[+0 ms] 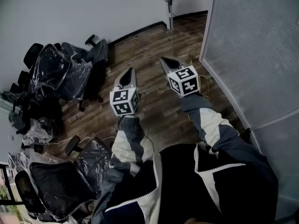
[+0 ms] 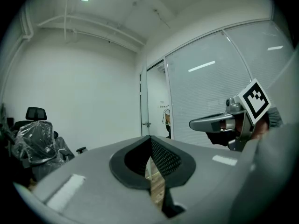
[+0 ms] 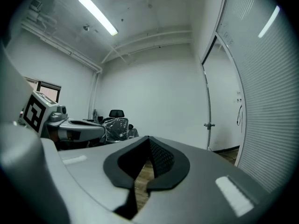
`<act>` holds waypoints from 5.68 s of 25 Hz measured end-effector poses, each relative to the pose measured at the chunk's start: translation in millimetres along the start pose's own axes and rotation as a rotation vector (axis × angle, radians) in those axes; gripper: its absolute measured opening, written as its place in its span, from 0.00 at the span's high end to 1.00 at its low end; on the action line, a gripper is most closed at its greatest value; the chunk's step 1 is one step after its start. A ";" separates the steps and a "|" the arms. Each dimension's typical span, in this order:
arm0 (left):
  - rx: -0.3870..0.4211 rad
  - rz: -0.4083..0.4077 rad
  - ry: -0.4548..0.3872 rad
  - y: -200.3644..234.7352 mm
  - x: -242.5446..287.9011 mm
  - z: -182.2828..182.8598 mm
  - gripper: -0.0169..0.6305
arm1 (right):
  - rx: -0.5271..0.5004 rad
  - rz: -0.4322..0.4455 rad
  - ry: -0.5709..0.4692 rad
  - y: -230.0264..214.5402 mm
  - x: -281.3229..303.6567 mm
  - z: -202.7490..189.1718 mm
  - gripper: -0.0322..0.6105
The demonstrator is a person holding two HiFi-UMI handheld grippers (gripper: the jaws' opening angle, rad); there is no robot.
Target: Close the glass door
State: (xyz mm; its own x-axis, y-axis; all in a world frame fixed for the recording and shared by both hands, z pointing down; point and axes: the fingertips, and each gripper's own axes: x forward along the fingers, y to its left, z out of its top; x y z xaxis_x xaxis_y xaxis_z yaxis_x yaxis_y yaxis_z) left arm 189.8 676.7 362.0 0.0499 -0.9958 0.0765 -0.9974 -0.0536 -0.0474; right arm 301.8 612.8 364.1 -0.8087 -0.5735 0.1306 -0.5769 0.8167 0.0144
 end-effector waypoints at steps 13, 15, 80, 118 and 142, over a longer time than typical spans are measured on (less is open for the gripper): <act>0.027 -0.058 -0.043 49.3 -56.4 -27.6 0.97 | -0.025 -0.004 0.035 58.1 16.2 -31.0 0.91; 0.009 -0.096 -0.027 51.7 -57.9 -39.9 0.97 | -0.005 0.013 0.044 63.4 19.8 -36.0 0.94; -0.092 -0.344 0.006 445.7 660.9 -31.7 0.96 | 0.038 -0.060 0.038 -305.4 707.6 30.6 0.95; 0.031 -1.098 0.013 260.7 1063.0 22.3 0.96 | 0.105 -0.794 0.010 -664.9 716.0 52.4 0.95; 0.075 -1.607 0.059 135.3 1000.2 -1.7 0.96 | -0.196 -1.138 0.759 -634.0 620.6 -29.4 0.76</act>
State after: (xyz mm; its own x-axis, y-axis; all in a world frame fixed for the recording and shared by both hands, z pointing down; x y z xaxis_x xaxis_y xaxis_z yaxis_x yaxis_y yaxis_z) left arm 104.6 -326.4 433.8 0.9870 0.0963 0.1289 0.0879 -0.9937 0.0695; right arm 169.0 -259.1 465.2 0.3895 -0.8007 0.4553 -0.7945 -0.0420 0.6059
